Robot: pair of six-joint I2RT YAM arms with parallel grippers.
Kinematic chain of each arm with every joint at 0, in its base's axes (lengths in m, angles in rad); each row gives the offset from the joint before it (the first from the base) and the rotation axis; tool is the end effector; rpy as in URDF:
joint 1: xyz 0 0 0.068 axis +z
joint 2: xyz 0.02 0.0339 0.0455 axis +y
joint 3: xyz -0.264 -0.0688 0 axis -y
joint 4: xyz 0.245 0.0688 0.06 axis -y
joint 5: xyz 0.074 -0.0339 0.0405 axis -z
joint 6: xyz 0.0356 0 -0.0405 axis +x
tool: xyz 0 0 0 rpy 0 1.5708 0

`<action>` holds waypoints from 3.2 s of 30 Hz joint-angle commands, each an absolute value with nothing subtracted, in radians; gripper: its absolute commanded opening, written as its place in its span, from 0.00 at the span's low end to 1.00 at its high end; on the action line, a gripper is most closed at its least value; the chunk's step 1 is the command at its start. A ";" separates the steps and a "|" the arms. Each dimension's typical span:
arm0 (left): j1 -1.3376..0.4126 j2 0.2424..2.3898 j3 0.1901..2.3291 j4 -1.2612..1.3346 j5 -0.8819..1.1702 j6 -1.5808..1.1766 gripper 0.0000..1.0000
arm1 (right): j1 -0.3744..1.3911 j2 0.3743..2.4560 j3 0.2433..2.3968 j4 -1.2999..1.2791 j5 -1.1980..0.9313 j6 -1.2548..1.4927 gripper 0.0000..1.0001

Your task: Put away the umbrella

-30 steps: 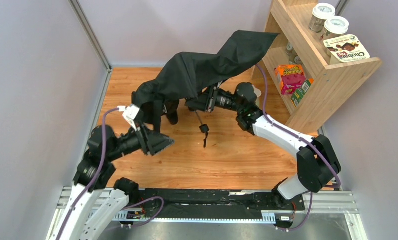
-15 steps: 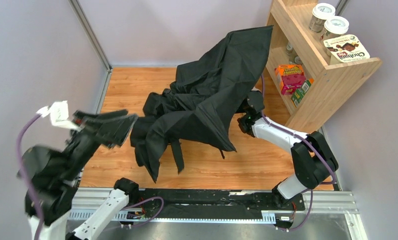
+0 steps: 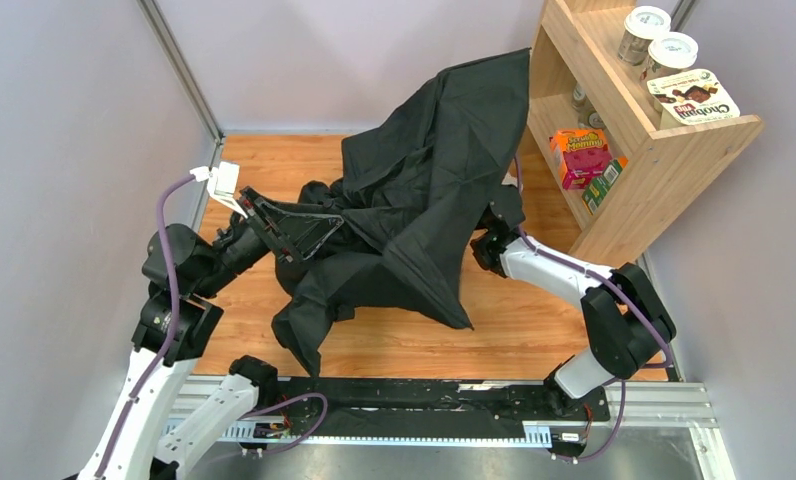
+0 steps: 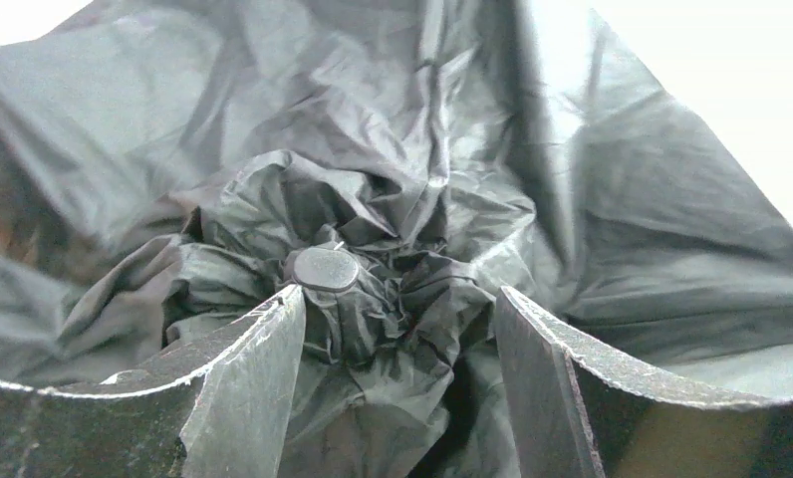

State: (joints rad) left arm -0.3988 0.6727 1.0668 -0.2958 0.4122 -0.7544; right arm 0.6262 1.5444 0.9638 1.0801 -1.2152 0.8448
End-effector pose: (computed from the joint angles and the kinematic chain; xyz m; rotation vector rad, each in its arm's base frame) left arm 0.1076 -0.0608 0.4379 0.0787 1.6063 -1.2174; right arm 0.2451 0.2185 0.3346 -1.1580 1.2307 1.8059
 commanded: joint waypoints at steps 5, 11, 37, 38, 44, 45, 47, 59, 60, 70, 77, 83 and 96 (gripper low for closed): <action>-0.399 0.747 1.094 -0.121 0.586 -0.798 0.76 | 0.667 1.513 1.026 1.095 -1.198 0.802 0.00; -0.399 0.609 1.149 -0.274 0.370 -0.715 0.75 | 0.667 1.516 1.023 1.085 -1.186 0.804 0.00; -0.399 0.715 1.258 -0.506 0.167 -0.710 0.00 | 0.670 1.493 1.023 0.957 -1.161 0.712 0.00; -0.399 0.707 1.262 -0.518 0.138 -0.709 0.00 | 0.670 1.490 1.022 0.959 -1.161 0.712 0.00; -0.399 0.726 1.182 -0.448 0.213 -0.753 0.00 | 0.673 1.491 1.025 0.957 -1.167 0.713 0.00; -0.399 0.738 1.155 -0.378 0.295 -0.773 0.00 | 0.673 1.490 1.026 0.957 -1.161 0.713 0.00; -0.405 0.770 1.066 -0.275 0.430 -0.865 0.00 | 0.673 1.489 1.031 0.963 -1.151 0.719 0.00; -0.443 0.776 1.325 -0.584 0.139 -0.648 0.06 | 0.681 1.517 1.026 1.023 -1.069 0.830 0.00; -0.443 0.775 1.344 -0.644 0.059 -0.640 0.24 | 0.681 1.511 1.020 1.026 -1.040 0.847 0.00; -0.443 0.507 1.238 -0.719 -0.229 -0.762 0.69 | 0.673 1.382 1.037 0.631 -0.614 0.868 0.00; -0.445 0.416 1.198 -0.868 -0.129 -0.788 0.66 | 0.649 1.350 1.019 0.635 -0.514 0.917 0.00; -0.443 0.384 1.128 -0.897 -0.037 -0.799 0.71 | 0.606 1.348 0.976 0.778 -0.571 1.003 0.00; -0.445 0.252 1.033 -0.890 -0.161 -0.844 0.60 | 0.569 1.345 0.991 0.966 -0.741 1.091 0.00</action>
State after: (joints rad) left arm -0.4393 0.2085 1.0904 -0.9512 -0.1932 -0.8200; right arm 0.5678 1.3949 0.9421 0.7830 -0.6758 1.0485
